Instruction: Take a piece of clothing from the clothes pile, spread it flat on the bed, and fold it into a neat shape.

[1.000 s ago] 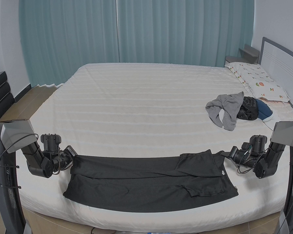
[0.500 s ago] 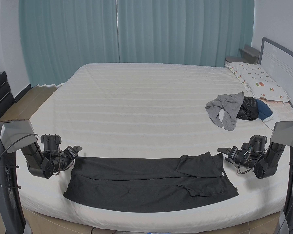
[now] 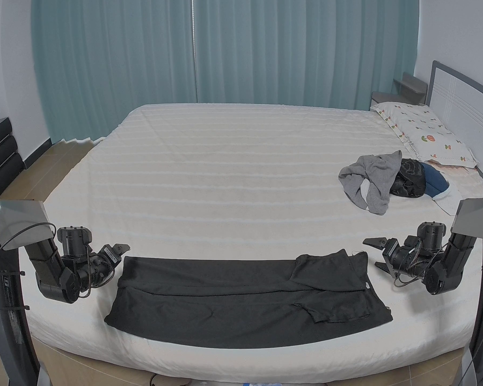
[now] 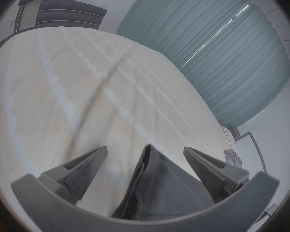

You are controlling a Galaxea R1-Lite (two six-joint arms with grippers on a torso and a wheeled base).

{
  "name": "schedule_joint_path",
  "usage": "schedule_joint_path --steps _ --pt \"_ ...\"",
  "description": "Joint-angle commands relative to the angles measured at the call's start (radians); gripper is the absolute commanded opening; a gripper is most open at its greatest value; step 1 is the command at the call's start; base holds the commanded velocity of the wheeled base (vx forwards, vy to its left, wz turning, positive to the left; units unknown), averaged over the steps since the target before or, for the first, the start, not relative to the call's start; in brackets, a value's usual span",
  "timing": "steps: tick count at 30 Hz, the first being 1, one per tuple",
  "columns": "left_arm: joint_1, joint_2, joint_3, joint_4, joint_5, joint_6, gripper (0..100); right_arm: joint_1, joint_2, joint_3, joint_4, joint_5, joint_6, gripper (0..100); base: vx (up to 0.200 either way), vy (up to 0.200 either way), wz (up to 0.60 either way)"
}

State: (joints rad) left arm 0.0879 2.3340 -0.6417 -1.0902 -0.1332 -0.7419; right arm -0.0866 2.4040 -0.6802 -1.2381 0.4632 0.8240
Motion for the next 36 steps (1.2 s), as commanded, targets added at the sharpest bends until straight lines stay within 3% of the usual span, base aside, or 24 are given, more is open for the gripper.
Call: schedule_joint_path --steps 1,23,36 --pt "0.001 -0.024 0.024 0.0 -0.006 0.001 100 -0.001 0.004 0.008 -0.006 0.0 0.003 100 -0.2 0.0 0.0" --pt "-0.053 -0.159 0.261 -0.002 -0.043 -0.001 100 0.001 0.01 0.028 -0.034 0.0 0.001 100 0.0 0.0 0.0" --pt "-0.077 -0.151 0.313 -0.002 -0.026 0.004 100 0.004 0.018 0.036 -0.057 -0.001 0.001 100 0.0 0.0 0.0"
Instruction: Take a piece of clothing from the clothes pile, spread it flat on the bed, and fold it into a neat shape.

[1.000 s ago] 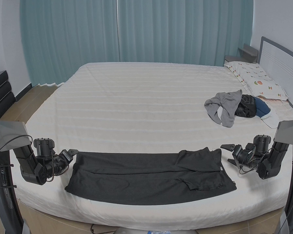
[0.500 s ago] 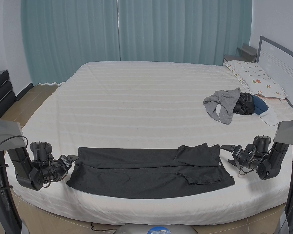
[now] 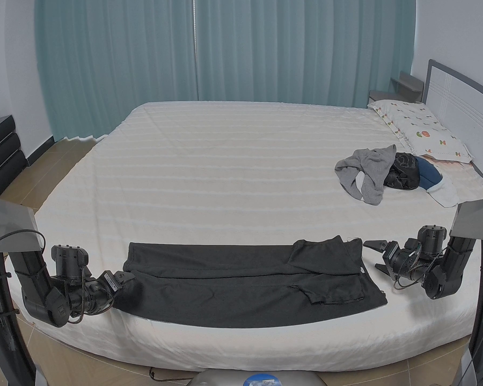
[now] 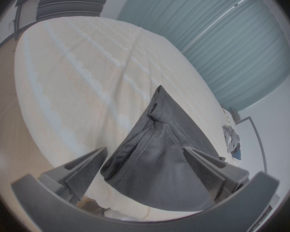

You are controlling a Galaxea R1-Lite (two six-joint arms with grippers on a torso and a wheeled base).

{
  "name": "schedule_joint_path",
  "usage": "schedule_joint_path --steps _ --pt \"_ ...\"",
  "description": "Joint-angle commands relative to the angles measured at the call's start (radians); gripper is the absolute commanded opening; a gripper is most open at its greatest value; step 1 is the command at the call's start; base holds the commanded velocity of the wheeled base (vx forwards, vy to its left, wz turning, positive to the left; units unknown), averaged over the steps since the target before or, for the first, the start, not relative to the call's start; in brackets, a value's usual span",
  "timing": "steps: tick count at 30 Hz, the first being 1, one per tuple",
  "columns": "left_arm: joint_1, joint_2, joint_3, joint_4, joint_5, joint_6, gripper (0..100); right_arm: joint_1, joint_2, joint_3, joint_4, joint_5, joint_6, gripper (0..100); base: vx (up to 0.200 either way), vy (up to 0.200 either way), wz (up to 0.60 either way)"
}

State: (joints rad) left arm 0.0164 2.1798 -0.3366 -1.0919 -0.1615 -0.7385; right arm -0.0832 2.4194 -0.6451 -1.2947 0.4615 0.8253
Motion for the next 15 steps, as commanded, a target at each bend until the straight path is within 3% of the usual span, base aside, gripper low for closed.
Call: schedule_joint_path --steps 1,4,5,15 --pt "-0.006 0.005 0.007 0.0 0.003 0.001 100 0.0 0.004 0.001 -0.002 0.0 0.0 100 0.0 0.0 0.0" --pt "-0.006 0.008 0.007 0.0 0.003 0.001 100 0.0 0.004 0.001 0.0 0.0 -0.002 100 0.0 0.0 0.0" --pt "-0.007 0.011 0.01 0.0 0.003 0.002 0 0.0 0.004 0.001 0.0 0.0 -0.002 100 0.0 0.0 0.0" --pt "0.007 0.015 0.027 0.014 0.054 0.06 0 0.0 0.004 0.001 0.0 0.0 -0.002 100 0.0 0.0 0.0"
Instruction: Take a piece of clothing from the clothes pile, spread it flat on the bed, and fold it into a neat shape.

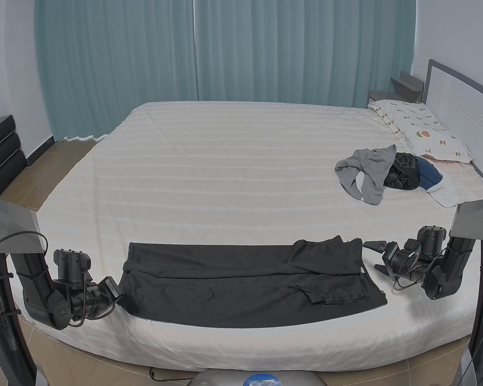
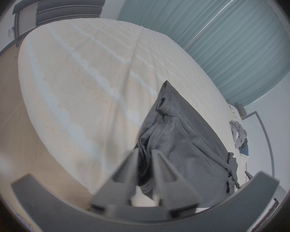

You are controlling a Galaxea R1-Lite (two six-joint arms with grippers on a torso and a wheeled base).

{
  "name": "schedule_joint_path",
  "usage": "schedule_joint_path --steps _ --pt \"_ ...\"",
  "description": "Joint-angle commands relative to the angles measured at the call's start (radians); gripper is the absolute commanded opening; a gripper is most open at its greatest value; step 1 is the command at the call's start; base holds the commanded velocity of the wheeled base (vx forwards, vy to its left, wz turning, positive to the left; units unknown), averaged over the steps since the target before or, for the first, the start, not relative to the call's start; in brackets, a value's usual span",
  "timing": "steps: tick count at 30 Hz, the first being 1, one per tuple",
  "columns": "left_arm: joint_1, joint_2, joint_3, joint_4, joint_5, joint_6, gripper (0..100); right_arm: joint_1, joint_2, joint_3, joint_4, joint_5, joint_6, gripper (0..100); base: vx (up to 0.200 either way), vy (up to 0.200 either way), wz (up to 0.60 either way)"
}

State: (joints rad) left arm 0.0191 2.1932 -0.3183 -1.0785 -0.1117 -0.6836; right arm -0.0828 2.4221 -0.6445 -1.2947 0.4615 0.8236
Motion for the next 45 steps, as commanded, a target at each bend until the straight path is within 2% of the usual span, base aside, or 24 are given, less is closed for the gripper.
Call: schedule_joint_path --steps 1,7,17,18,26,32,38,45 --pt "0.004 0.0 0.012 0.002 0.007 0.013 0 0.0 0.002 0.0 0.0 0.0 0.0 100 0.0 0.0 0.0" --pt "0.005 0.007 0.038 0.008 0.041 0.059 0 0.0 0.002 0.0 0.0 0.002 0.0 100 0.0 0.0 0.0" --pt "0.015 0.002 0.028 0.009 0.044 0.061 0 0.0 0.002 0.0 0.0 0.0 0.0 100 0.0 0.0 0.0" --pt "0.016 0.002 0.028 0.011 0.044 0.061 100 0.0 0.002 0.0 0.0 0.0 0.0 100 0.0 0.0 0.0" --pt "0.024 -0.015 0.018 -0.001 0.035 0.049 100 0.0 0.002 0.0 0.0 0.0 0.0 100 0.0 0.0 0.0" --pt "0.042 -0.089 -0.053 0.009 0.027 -0.002 100 0.003 0.003 -0.001 0.0 0.0 0.0 100 0.0 0.0 0.0" --pt "0.036 -0.061 -0.18 0.026 -0.019 -0.004 100 0.005 0.008 -0.003 -0.002 -0.001 -0.001 100 0.0 0.0 0.0" --pt "0.031 0.051 -0.367 0.166 -0.042 0.049 100 0.006 0.009 -0.003 -0.002 -0.003 -0.004 100 0.0 0.0 0.0"
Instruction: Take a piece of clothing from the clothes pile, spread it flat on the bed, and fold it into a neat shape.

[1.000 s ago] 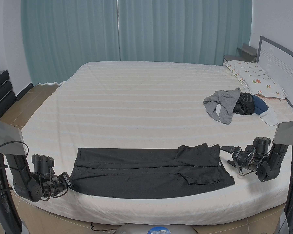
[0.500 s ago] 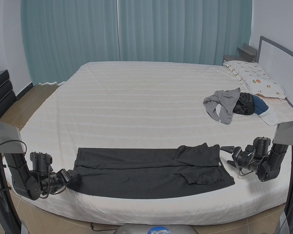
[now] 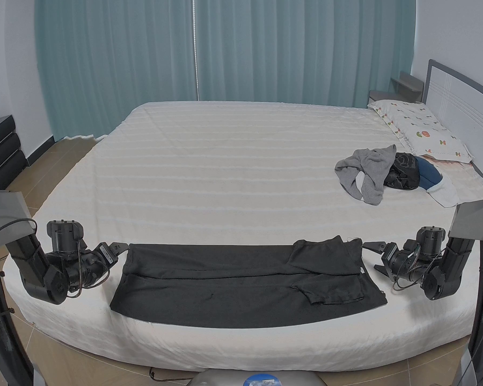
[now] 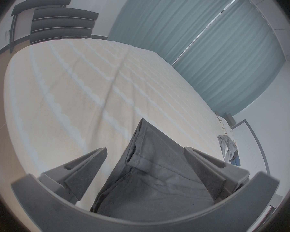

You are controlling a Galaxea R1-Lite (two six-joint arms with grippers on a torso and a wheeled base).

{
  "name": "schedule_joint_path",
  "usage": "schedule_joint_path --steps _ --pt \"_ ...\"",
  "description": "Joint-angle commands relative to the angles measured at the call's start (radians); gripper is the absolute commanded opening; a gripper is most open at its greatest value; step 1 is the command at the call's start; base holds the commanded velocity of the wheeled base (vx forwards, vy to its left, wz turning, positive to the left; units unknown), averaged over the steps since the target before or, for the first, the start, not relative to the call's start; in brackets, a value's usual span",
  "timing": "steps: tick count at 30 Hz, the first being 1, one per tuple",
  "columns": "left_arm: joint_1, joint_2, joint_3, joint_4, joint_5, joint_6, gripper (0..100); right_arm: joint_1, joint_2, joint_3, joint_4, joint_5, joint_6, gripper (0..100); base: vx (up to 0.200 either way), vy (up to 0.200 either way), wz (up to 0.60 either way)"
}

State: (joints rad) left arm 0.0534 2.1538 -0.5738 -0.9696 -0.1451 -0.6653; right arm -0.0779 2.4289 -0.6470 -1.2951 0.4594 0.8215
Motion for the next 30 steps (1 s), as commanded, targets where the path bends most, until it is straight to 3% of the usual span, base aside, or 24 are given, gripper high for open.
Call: schedule_joint_path --steps 1,9,29,30 --pt "-0.003 0.107 -0.126 0.061 -0.008 0.039 100 0.001 0.002 0.0 0.0 -0.001 -0.002 100 0.0 0.0 0.0" --pt "-0.004 0.181 -0.129 0.049 -0.008 0.127 100 0.001 0.009 -0.002 -0.001 -0.004 -0.005 100 0.0 0.0 0.0" --pt "-0.058 0.187 -0.156 0.049 -0.005 0.131 100 0.003 0.01 -0.003 -0.001 -0.007 -0.007 100 0.0 0.0 0.0" --pt "-0.058 0.187 -0.152 0.048 -0.005 0.131 0 0.003 0.01 -0.002 -0.001 -0.007 -0.007 100 0.0 0.0 0.0"
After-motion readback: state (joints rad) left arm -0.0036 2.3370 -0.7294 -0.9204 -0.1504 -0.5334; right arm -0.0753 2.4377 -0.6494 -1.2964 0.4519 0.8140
